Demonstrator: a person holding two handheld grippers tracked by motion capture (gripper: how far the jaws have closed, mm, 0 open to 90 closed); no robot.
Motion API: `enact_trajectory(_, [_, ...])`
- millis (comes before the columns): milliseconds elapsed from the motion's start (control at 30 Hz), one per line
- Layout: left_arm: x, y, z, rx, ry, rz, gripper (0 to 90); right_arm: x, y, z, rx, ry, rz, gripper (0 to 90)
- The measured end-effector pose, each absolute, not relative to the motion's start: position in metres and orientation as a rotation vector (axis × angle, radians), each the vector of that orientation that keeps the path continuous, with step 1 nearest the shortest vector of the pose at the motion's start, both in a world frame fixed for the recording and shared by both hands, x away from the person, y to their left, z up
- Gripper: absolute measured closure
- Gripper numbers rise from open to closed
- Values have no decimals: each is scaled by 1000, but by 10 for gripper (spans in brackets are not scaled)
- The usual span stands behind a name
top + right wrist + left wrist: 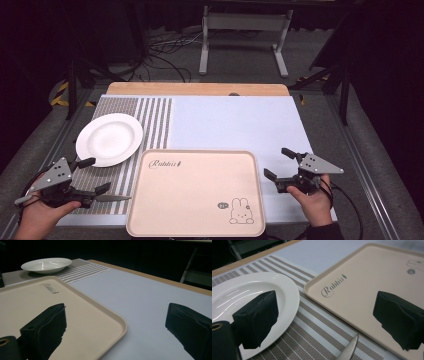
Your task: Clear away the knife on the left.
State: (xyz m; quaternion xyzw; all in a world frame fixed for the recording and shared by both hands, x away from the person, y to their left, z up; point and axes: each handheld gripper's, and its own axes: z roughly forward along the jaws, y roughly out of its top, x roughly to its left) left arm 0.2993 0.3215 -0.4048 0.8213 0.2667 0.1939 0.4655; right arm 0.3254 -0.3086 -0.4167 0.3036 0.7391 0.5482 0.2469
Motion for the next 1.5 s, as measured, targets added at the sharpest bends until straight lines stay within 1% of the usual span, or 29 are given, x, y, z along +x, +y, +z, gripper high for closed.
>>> enact_trajectory(267, [305,326,-392,2181,643,463,86,325,-308,-416,810,2027,1507,41])
enact_trajectory(300, [305,326,-392,2181,643,463,86,325,-308,-416,813,2028,1506,41])
enact_trajectory(500, [307,323,-382,2310,574,438,84,325,-307,-417,811,2043,1507,41])
enact_trajectory(733, [311,319,-377,2403,561,423,83,325,-306,-417,806,2055,1510,39])
enact_trajectory(867, [315,317,-378,2495,555,407,83,325,-306,-417,800,2055,1514,38])
enact_trajectory(1400, [318,309,-377,2686,512,341,91,324,-306,-417,792,2071,1517,36])
enact_trajectory(1500, [318,308,-377,2729,510,334,108,324,-306,-417,794,2070,1518,36])
